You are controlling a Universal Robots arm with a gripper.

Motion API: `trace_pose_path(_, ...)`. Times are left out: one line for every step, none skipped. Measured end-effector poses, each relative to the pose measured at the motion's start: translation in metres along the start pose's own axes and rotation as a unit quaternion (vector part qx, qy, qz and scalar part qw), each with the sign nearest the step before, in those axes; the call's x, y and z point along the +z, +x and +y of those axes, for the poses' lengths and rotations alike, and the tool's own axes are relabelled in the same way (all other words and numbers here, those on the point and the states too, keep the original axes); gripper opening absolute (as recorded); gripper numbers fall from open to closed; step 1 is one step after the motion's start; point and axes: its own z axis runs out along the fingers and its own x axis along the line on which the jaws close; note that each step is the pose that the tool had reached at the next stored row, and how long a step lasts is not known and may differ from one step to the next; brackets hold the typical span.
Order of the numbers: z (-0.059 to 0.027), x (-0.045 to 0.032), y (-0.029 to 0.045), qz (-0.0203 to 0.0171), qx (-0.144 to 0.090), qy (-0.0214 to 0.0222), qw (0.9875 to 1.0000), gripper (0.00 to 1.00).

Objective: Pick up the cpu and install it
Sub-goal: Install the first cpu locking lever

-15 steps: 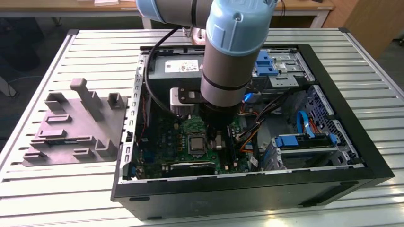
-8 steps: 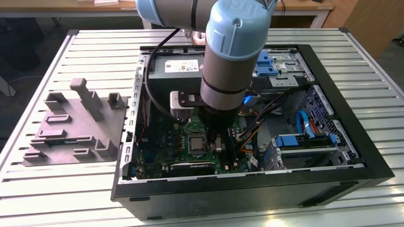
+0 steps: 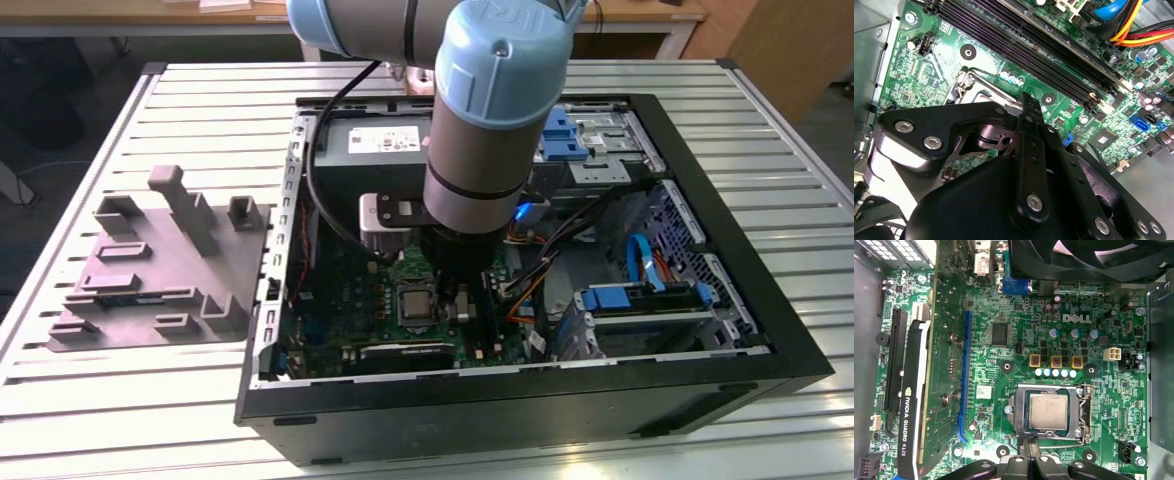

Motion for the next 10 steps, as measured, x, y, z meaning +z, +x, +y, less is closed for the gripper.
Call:
trace_pose_path(0.0, 0.0, 0.0, 0.0, 0.0, 0.0, 1.0, 0.11)
trace_pose_path(0.0, 0.0, 0.0, 0.0001, 0.0, 0.0002, 1.0, 0.11)
trace_pose_path(0.0, 0.0001, 0.0, 0.0001, 0.0, 0.0003, 1.0, 0.11)
trace_pose_path(0.0, 0.0003, 0.0, 0.0001, 0.0, 0.0003, 1.0, 0.11)
trace_pose_path(-0.0001, 0.0006, 0.0, 0.0001, 0.0, 0.0004, 1.0, 0.11)
trace_pose_path(-0.0001, 0.0009, 0.0, 0.0001, 0.0, 0.0004, 1.0, 0.11)
trace_pose_path(-0.0001, 0.0012, 0.0, 0.0001, 0.0, 0.0003, 1.0, 0.11)
trace_pose_path(-0.0002, 0.0019, -0.0001, 0.0001, 0.0, 0.0004, 1.0, 0.11)
trace_pose_path(-0.0002, 0.0027, -0.0001, 0.0001, 0.0, 0.0003, 1.0, 0.11)
trace_pose_path(-0.0002, 0.0037, -0.0001, 0.0001, 0.0, 0.0003, 1.0, 0.11)
